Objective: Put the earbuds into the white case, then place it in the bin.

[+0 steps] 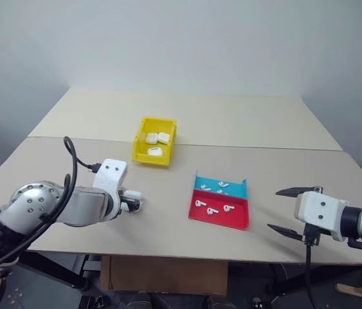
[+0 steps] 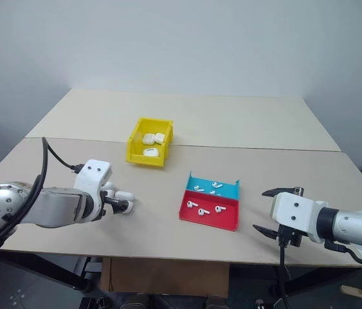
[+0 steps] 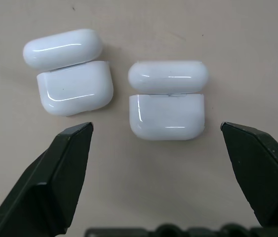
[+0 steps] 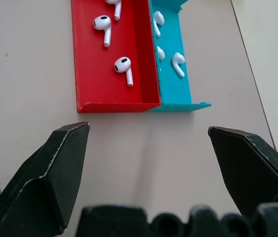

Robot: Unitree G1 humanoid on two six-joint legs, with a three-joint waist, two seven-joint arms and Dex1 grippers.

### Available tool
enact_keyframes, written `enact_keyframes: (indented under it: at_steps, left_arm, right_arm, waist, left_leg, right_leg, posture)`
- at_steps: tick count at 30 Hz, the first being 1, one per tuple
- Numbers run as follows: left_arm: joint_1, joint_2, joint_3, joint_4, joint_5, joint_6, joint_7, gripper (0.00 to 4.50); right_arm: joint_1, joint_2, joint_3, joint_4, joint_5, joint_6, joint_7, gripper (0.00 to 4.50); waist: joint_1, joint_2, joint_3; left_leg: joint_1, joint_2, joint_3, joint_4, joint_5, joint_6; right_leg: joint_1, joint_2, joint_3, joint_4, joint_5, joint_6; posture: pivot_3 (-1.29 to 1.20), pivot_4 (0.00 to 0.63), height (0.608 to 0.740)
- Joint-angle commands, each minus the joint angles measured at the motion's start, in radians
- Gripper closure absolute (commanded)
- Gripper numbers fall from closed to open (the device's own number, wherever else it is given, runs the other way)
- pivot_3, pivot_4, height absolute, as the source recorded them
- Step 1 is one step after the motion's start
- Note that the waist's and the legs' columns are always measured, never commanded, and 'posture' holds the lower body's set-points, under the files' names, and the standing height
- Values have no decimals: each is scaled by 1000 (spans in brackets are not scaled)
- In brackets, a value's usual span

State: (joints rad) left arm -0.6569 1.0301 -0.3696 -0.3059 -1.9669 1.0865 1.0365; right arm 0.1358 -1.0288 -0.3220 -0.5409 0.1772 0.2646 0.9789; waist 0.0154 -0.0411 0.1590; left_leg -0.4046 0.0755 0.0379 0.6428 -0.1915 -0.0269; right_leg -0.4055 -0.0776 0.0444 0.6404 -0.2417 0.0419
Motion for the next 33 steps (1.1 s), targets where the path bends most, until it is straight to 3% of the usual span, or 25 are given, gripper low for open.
enact_keyframes:
  at_steps: [1,15,33]
  left_arm:
    - [-37,-20,7,37,-5,29,11,0]
    - [-102,-81,-29,183,-5,151,-30,0]
    - [-109,-218,-43,259,-5,124,130,0]
  right_arm:
    - [8,14,-35,-43,1,21,-24,33]
    - [66,38,-44,-92,-24,41,-58,33]
    - [85,53,-27,-109,-69,51,-89,33]
  waist:
    - [-1,0,0]
    - [-3,0,0]
    - [-3,0,0]
  left_leg:
    - [0,0,0,0,0,0]
    - [-1,0,-1,0,0,0]
    - [-1,0,-2,0,0,0]
  right_leg:
    - [0,0,0,0,0,0]
    - [0,0,-1,-1,0,0]
    - [0,0,-1,-1,0,0]
  posture:
    - [0,150,740]
    - [0,150,740]
    - [0,150,740]
